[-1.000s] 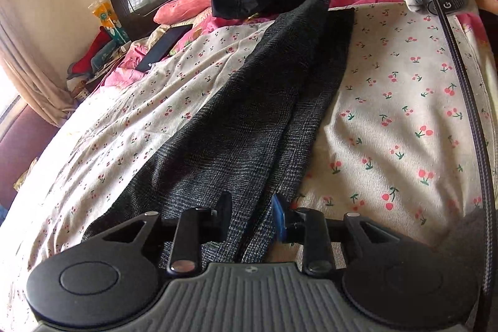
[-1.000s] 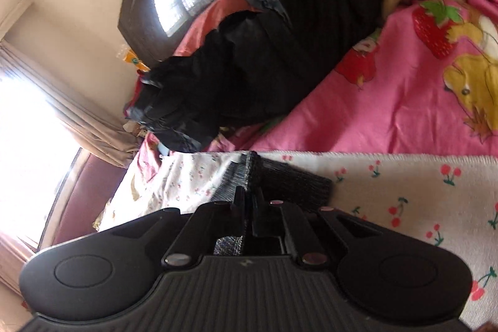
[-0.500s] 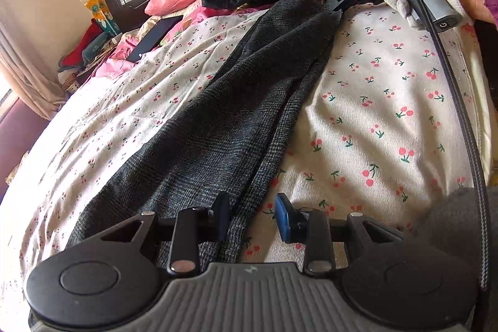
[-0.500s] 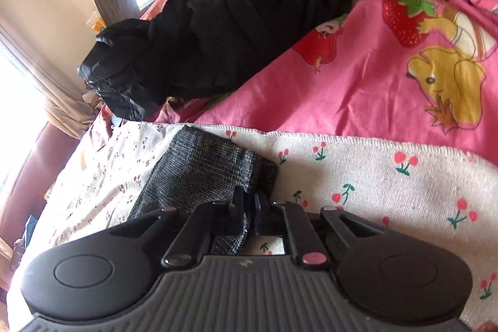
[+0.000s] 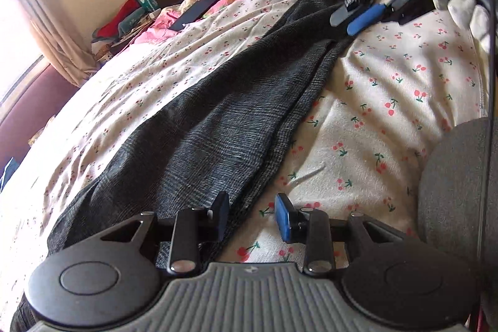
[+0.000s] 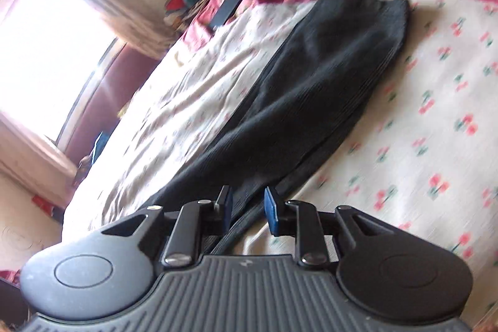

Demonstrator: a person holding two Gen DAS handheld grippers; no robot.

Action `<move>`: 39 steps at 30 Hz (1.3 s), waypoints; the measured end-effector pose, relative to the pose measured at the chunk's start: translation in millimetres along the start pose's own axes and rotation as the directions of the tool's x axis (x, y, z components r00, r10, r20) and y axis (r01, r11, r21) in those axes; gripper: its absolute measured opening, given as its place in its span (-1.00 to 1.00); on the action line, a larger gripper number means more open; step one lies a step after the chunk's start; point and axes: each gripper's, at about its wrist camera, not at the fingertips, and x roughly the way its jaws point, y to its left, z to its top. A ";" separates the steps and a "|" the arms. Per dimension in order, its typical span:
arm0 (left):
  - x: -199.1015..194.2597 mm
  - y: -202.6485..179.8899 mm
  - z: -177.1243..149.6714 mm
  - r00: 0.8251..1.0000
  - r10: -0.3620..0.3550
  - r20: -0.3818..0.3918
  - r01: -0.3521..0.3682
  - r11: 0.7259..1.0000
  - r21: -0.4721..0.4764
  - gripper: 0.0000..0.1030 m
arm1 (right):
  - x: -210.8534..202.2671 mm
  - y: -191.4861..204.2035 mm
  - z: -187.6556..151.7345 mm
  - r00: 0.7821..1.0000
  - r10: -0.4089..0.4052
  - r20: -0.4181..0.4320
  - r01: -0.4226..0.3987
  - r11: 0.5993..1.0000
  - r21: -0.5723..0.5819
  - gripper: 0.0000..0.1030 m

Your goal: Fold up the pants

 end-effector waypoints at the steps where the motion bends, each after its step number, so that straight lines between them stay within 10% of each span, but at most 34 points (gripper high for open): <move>1: -1.4 3.4 -1.1 1.000 0.011 0.009 -0.011 1.000 -0.012 -0.09 | 9.0 6.0 -8.8 0.999 0.021 -0.031 -0.020 1.000 0.011 -0.52; 18: 14.6 21.3 -8.6 0.998 0.018 0.057 -0.013 0.996 -0.085 -0.09 | 71.0 15.9 -26.2 0.996 -0.019 -0.089 0.031 0.990 0.137 -0.47; 20: 14.1 22.2 -6.2 0.998 0.017 0.056 -0.012 0.997 -0.078 -0.09 | 71.4 15.4 -26.4 0.997 0.012 -0.075 0.001 0.986 0.167 -0.88; 26: -0.1 21.9 -8.7 0.998 -0.011 0.062 0.015 0.998 -0.064 -0.07 | 35.7 18.7 -24.4 0.994 0.101 -0.049 -0.093 0.983 0.155 -0.89; 30: 15.4 12.8 -12.2 1.000 -0.007 0.013 0.008 1.000 -0.030 -0.03 | 57.9 6.1 -29.9 0.991 -0.033 -0.133 0.049 0.992 0.118 -0.76; 39: 3.1 16.7 2.6 0.997 -0.037 0.066 0.038 0.999 -0.007 -0.03 | 15.7 8.0 -10.5 0.999 -0.026 -0.045 0.029 0.997 0.067 -0.47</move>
